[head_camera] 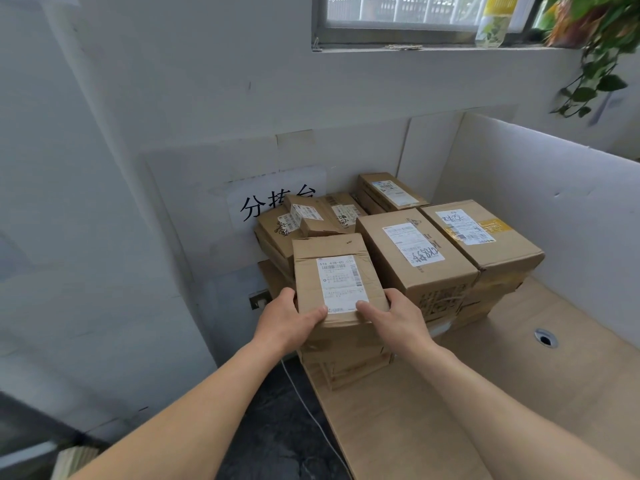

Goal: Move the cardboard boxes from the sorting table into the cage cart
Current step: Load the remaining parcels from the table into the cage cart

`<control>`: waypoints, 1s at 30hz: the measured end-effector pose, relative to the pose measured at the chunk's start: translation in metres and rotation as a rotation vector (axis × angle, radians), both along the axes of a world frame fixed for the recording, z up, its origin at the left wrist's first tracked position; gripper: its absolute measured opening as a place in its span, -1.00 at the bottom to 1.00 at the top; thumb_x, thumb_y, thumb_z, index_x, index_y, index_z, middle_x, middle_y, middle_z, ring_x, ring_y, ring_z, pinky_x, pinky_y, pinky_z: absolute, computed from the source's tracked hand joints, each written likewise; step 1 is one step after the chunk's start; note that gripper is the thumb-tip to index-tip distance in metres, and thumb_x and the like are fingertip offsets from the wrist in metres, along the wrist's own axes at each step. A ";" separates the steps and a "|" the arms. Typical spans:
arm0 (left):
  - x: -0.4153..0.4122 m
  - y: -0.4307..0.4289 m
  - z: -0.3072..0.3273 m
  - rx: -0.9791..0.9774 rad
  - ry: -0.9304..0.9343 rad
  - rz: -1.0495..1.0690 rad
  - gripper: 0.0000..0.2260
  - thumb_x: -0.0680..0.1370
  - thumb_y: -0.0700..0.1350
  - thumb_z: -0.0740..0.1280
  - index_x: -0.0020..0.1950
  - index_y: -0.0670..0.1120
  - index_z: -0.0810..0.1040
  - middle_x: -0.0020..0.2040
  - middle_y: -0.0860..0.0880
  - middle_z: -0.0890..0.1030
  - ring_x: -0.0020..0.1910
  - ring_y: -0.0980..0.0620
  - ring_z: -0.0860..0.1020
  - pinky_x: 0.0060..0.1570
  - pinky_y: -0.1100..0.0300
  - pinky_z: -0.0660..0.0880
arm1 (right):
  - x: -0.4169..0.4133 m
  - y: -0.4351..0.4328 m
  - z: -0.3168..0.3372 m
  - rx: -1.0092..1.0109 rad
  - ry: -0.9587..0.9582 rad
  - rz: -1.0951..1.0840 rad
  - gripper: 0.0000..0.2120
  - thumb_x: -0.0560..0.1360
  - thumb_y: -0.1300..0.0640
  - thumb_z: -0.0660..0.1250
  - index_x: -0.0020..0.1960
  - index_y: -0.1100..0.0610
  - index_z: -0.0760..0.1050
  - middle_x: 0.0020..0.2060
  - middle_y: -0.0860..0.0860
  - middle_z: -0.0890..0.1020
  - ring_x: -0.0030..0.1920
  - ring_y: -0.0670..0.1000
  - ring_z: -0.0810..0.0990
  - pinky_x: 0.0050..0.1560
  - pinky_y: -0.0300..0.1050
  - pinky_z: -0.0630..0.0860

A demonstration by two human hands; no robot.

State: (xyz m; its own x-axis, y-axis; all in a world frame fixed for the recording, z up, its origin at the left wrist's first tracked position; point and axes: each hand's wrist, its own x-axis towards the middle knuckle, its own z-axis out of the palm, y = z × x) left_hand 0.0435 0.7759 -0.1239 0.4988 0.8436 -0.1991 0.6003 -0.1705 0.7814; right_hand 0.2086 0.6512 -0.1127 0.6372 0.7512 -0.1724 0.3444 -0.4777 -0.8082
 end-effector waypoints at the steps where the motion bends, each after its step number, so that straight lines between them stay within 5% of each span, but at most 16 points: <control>1: -0.004 0.000 0.001 -0.008 -0.024 0.003 -0.49 0.52 0.16 0.46 0.34 -0.02 0.38 0.23 0.04 0.53 0.14 0.03 0.53 -0.03 0.18 0.57 | -0.003 0.000 0.001 0.010 0.001 -0.003 -0.63 0.56 -0.16 0.39 0.26 -0.05 0.38 0.19 -0.10 0.56 0.15 -0.05 0.56 -0.12 -0.26 0.52; 8: -0.034 -0.004 0.025 0.007 -0.155 0.002 -0.54 0.51 0.04 0.49 0.25 0.02 0.31 0.05 0.15 0.48 0.00 0.15 0.50 -0.20 0.33 0.46 | -0.028 0.002 0.017 0.101 -0.033 -0.025 -0.58 0.53 -0.15 0.41 0.27 -0.03 0.35 0.10 -0.10 0.58 -0.01 -0.12 0.59 -0.14 -0.24 0.56; 15: -0.069 0.002 0.058 0.107 -0.268 -0.022 -0.44 0.46 -0.01 0.54 0.32 0.01 0.30 0.03 0.25 0.47 0.00 0.25 0.51 -0.11 0.36 0.47 | -0.058 0.008 0.051 0.196 -0.146 -0.002 -0.51 0.49 -0.18 0.43 0.33 -0.03 0.41 0.04 -0.18 0.62 0.01 -0.14 0.61 0.03 -0.07 0.63; 20: -0.093 0.006 0.084 0.167 -0.341 -0.022 -0.38 0.44 -0.01 0.56 0.38 -0.02 0.32 0.05 0.26 0.48 0.01 0.31 0.50 0.00 0.16 0.60 | -0.083 0.008 0.081 0.292 -0.227 0.017 -0.62 0.49 -0.14 0.45 0.26 -0.09 0.48 -0.03 -0.25 0.63 -0.03 -0.23 0.60 -0.04 -0.23 0.56; 24: -0.113 0.006 0.105 0.223 -0.393 -0.009 -0.32 0.41 -0.02 0.57 0.44 0.01 0.32 0.15 0.19 0.51 0.10 0.17 0.54 0.12 0.14 0.55 | -0.101 0.009 0.102 0.380 -0.261 0.037 -0.67 0.50 -0.08 0.47 0.21 -0.11 0.46 -0.06 -0.27 0.62 -0.08 -0.23 0.60 -0.14 -0.35 0.50; 30: -0.146 -0.001 0.130 0.250 -0.503 0.030 -0.30 0.41 0.01 0.57 0.46 0.09 0.31 0.17 0.22 0.50 0.15 0.13 0.55 0.14 0.00 0.60 | -0.121 0.016 0.125 0.510 -0.209 0.102 -0.69 0.53 -0.09 0.44 0.21 -0.18 0.41 -0.01 -0.23 0.64 -0.03 -0.11 0.66 -0.02 -0.12 0.65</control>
